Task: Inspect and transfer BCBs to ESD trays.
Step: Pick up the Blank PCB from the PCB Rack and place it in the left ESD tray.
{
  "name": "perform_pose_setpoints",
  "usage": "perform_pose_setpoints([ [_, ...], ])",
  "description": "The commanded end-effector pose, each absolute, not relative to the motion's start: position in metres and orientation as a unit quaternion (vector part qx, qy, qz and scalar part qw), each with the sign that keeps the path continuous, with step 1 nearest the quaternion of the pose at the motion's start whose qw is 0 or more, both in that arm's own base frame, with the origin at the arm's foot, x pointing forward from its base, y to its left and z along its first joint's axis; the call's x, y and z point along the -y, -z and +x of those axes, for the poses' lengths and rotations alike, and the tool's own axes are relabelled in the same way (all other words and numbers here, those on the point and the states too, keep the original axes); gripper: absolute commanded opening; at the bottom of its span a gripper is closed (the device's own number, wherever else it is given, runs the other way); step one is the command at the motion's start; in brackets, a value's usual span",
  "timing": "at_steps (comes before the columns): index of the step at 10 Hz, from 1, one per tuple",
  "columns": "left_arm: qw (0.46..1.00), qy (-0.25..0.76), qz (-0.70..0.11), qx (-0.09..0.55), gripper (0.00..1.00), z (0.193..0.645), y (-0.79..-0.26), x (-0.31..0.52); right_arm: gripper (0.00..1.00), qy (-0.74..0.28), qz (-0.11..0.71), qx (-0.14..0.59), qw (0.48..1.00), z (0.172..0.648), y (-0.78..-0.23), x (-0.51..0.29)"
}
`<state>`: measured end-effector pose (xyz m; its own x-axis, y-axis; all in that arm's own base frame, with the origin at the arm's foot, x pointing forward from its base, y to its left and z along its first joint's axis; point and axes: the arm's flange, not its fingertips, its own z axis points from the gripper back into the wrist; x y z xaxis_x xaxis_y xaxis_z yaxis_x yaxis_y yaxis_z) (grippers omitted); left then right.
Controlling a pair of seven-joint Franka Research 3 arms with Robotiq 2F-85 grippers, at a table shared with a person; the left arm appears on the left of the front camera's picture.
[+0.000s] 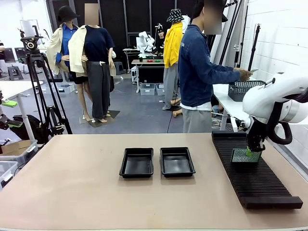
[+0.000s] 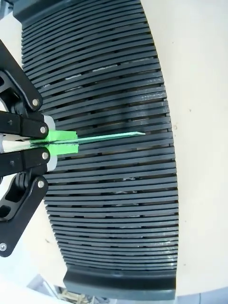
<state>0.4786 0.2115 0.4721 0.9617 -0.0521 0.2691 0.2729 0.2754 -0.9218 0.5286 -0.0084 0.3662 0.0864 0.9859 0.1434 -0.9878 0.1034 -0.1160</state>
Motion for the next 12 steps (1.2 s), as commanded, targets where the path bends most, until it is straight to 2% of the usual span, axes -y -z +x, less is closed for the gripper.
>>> perform_pose_setpoints([
  [1,0.795,0.102,-0.59,0.093,1.0,0.477,-0.473,-0.212,0.0,-0.666,-0.006,0.088,0.741,0.536,-0.372,0.009],
  [12,0.795,0.102,-0.59,0.093,1.0,0.477,-0.473,-0.212,0.0,-0.678,-0.028,0.113,0.726,0.502,-0.472,0.001],
])
